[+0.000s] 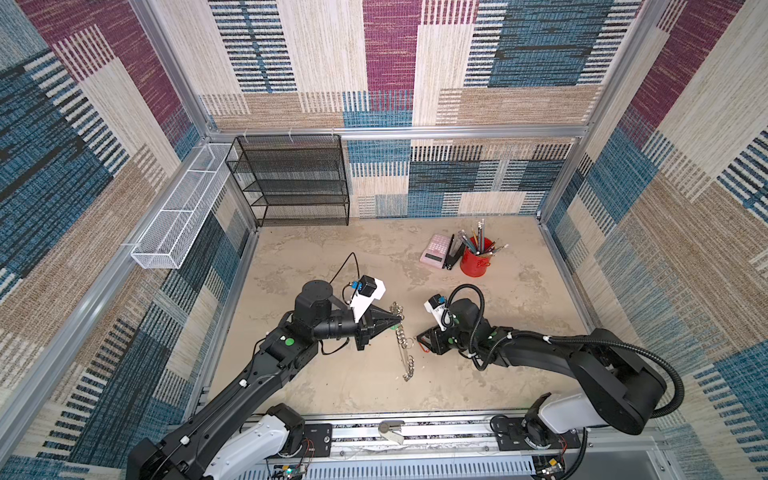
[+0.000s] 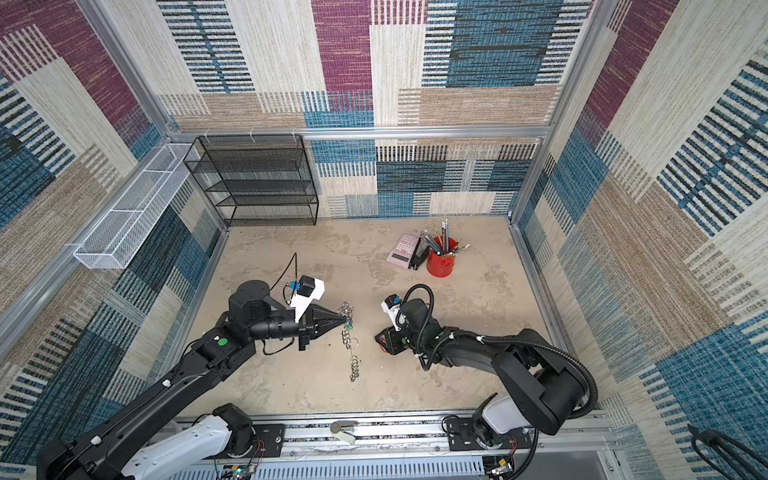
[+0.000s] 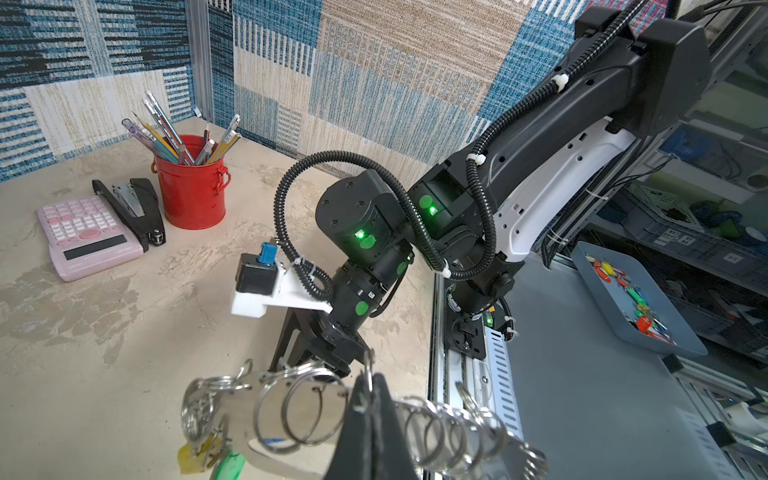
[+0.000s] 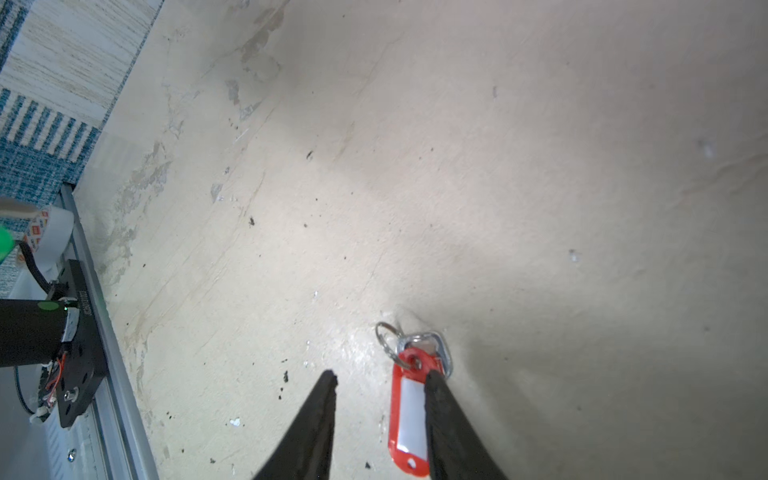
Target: Put the keys on the keyring
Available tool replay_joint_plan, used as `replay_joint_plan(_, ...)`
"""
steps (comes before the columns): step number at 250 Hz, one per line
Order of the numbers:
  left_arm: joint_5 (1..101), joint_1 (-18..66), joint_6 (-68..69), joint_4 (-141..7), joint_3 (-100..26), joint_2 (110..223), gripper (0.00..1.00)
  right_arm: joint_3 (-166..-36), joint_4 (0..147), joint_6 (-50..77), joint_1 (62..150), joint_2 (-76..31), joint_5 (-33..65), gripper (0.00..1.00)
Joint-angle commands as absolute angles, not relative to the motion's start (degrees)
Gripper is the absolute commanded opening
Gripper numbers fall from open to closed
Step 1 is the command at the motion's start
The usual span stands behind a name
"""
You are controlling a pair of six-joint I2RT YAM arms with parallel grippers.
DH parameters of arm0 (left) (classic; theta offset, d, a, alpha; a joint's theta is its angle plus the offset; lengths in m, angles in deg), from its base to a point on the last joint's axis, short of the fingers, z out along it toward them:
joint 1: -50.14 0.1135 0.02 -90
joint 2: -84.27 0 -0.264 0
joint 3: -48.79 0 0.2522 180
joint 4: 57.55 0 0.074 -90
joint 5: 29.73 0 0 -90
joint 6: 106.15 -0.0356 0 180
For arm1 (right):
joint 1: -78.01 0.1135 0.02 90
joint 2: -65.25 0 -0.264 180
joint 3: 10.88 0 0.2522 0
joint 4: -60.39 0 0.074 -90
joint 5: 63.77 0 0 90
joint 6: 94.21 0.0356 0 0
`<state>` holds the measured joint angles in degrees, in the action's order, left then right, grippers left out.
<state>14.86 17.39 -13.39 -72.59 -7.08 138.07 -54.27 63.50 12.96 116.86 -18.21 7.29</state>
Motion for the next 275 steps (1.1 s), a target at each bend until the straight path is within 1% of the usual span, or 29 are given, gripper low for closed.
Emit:
replay_joint_plan(1, 13.82, 17.49, -13.98, -70.43, -6.90, 138.20, 0.00, -54.18, 59.90, 10.89, 117.45, -18.99, 8.39, 0.38)
replay_joint_plan(37, 13.82, 17.44, -13.98, -70.32, -6.90, 138.28, 0.00, -54.09, 60.03, 10.25, 117.67, -19.98, 10.21, 0.37)
replay_joint_plan(129, 13.87, 17.48, -14.11, -70.37, -6.90, 138.24, 0.00, -54.56, 59.20, 9.32, 118.17, -21.93, 10.98, 0.29)
replay_joint_plan(193, 13.81, 17.45, -14.08, -70.52, -6.94, 138.16, 0.00, -55.06, 58.78, 9.33, 118.26, -23.06, 10.85, 0.21)
replay_joint_plan(210, 13.81, 17.44, -14.13, -70.49, -6.92, 138.18, 0.00, -55.11, 58.93, 9.24, 118.26, -23.07, 10.93, 0.17)
replay_joint_plan(242, 13.77, 17.44, -14.12, -70.37, -6.90, 138.12, 0.00, -55.05, 59.11, 9.24, 118.24, -23.17, 10.76, 0.14)
replay_joint_plan(275, 13.77, 17.46, -14.12, -70.40, -6.91, 138.11, 0.00, -54.74, 58.34, 9.61, 118.26, -23.21, 10.69, 0.07)
